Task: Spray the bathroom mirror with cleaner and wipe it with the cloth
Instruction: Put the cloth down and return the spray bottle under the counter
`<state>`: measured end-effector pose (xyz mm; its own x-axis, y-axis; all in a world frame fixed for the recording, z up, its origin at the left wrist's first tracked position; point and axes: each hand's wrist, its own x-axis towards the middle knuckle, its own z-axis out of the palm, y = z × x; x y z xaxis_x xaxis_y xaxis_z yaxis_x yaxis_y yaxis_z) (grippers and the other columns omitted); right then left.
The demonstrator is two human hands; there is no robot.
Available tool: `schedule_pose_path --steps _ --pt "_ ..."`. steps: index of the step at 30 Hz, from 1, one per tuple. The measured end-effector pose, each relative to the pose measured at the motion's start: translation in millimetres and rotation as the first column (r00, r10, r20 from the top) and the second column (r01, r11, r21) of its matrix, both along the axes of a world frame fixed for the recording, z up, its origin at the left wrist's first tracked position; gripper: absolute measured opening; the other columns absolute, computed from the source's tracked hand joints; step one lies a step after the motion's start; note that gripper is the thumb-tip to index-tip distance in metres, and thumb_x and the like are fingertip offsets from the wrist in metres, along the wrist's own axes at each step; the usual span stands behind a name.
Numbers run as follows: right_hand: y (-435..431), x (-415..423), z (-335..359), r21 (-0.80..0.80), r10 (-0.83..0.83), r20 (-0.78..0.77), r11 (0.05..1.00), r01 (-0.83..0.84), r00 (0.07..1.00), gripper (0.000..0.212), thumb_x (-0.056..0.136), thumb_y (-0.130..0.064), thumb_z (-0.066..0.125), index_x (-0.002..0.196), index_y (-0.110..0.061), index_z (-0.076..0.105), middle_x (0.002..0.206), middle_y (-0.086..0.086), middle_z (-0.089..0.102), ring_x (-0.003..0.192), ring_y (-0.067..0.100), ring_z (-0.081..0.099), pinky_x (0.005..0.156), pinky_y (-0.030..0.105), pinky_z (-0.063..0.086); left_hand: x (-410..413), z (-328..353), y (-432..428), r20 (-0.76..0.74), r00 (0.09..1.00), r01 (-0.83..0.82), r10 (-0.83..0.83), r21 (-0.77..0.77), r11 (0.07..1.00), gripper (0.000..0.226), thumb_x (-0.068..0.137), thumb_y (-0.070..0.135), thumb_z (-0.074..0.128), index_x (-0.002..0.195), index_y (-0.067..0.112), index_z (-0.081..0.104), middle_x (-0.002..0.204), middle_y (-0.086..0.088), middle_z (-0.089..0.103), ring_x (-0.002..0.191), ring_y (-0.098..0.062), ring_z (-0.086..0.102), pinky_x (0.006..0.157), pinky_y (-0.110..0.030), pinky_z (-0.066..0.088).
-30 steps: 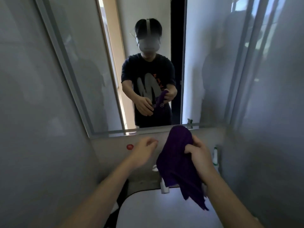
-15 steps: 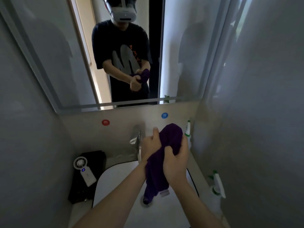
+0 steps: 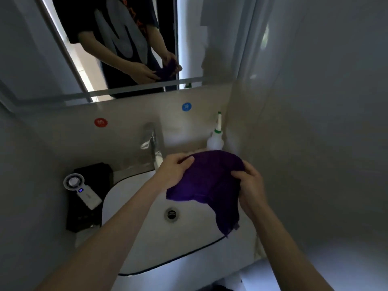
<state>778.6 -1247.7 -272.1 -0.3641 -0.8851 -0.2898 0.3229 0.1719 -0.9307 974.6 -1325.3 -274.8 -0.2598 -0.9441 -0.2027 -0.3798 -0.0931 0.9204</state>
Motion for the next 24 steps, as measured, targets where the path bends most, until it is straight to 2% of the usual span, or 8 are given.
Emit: schedule_pose_path --steps 4,8,11,13,16,18,21,24 --pt "-3.0 -21.5 0.1 -0.071 0.065 -0.23 0.994 -0.084 0.971 0.034 0.096 0.006 0.056 0.096 -0.023 0.074 0.088 -0.006 0.078 0.085 0.013 0.074 0.07 0.026 0.06 -5.9 -4.6 -16.1 0.246 0.968 0.105 -0.042 -0.248 0.963 0.034 0.11 0.022 0.046 0.118 0.011 0.077 0.107 -0.006 0.077 0.103 -0.025 0.07 0.093 -0.039 0.053" --pt "-22.0 -44.0 7.2 -0.143 0.049 -0.444 0.982 -0.124 0.895 0.039 0.094 0.006 0.059 0.094 -0.031 0.073 0.086 -0.009 0.076 0.08 0.005 0.072 0.073 0.024 0.058 -17.6 9.3 -34.8 0.415 0.909 0.163 0.029 -0.421 0.892 0.035 0.11 0.025 0.045 0.133 0.015 0.069 0.132 -0.006 0.067 0.121 -0.025 0.06 0.102 -0.035 0.045" --pt "-36.3 -59.8 16.2 -0.194 0.0 -0.601 0.97 -0.145 0.8 0.031 0.095 -0.001 0.061 0.097 -0.029 0.072 0.101 -0.009 0.066 0.086 -0.004 0.066 0.076 0.016 0.054 -27.0 17.2 -45.6 0.446 0.89 0.13 0.099 -0.455 0.881 0.038 0.111 0.031 0.042 0.139 0.022 0.065 0.131 -0.003 0.063 0.12 -0.022 0.059 0.098 -0.035 0.046" --pt "-48.9 -69.9 14.0 -0.192 -0.009 -0.637 0.97 -0.147 0.771 0.028 0.098 -0.004 0.058 0.102 -0.028 0.072 0.103 -0.012 0.064 0.091 -0.002 0.065 0.077 0.014 0.053 -34.4 16.7 -49.2 0.42 0.899 0.099 0.119 -0.461 0.882 0.037 0.111 0.03 0.043 0.139 0.021 0.065 0.124 -0.005 0.064 0.113 -0.023 0.061 0.094 -0.036 0.047" --pt "-72.5 -79.7 -4.5 -0.117 0.023 -0.687 0.983 -0.141 0.726 0.024 0.098 -0.007 0.056 0.108 -0.022 0.072 0.106 -0.007 0.068 0.097 0.011 0.066 0.084 0.027 0.056 -43.0 2.6 -46.3 0.452 0.891 0.135 0.048 -0.363 0.922 0.031 0.109 0.026 0.047 0.127 0.018 0.071 0.111 -0.007 0.07 0.106 -0.025 0.065 0.084 -0.032 0.043" --pt "-85.7 -82.1 -24.3 0.046 0.19 -0.732 0.972 -0.231 0.655 0.024 0.097 -0.008 0.055 0.112 -0.019 0.071 0.107 -0.004 0.07 0.099 0.015 0.065 0.086 0.031 0.053 -45.9 -17.2 -41.1 0.534 0.841 0.19 -0.081 -0.153 0.97 0.023 0.105 0.024 0.053 0.117 0.017 0.071 0.112 -0.006 0.072 0.11 -0.028 0.066 0.086 -0.033 0.047" --pt "-91.5 -82.7 -52.9 0.316 0.465 -0.747 0.877 -0.361 0.475 0.023 0.099 -0.006 0.054 0.111 -0.012 0.072 0.105 0.005 0.071 0.099 0.022 0.066 0.086 0.032 0.051 -51.0 -44.9 -25.8 0.648 0.709 0.254 -0.278 0.134 0.958 0.032 0.103 0.03 0.055 0.133 0.019 0.063 0.131 -0.004 0.065 0.122 -0.026 0.06 0.101 -0.038 0.048" --pt "-87.2 -86.0 -65.6 0.323 0.47 -0.764 0.872 -0.367 0.443 0.023 0.097 -0.004 0.054 0.106 -0.012 0.074 0.105 0.007 0.074 0.099 0.024 0.069 0.087 0.033 0.054 -60.5 -58.7 -11.0 0.605 0.722 0.276 -0.337 0.194 0.941 0.038 0.104 0.03 0.055 0.141 0.02 0.058 0.136 -0.002 0.064 0.124 -0.02 0.06 0.104 -0.033 0.048"
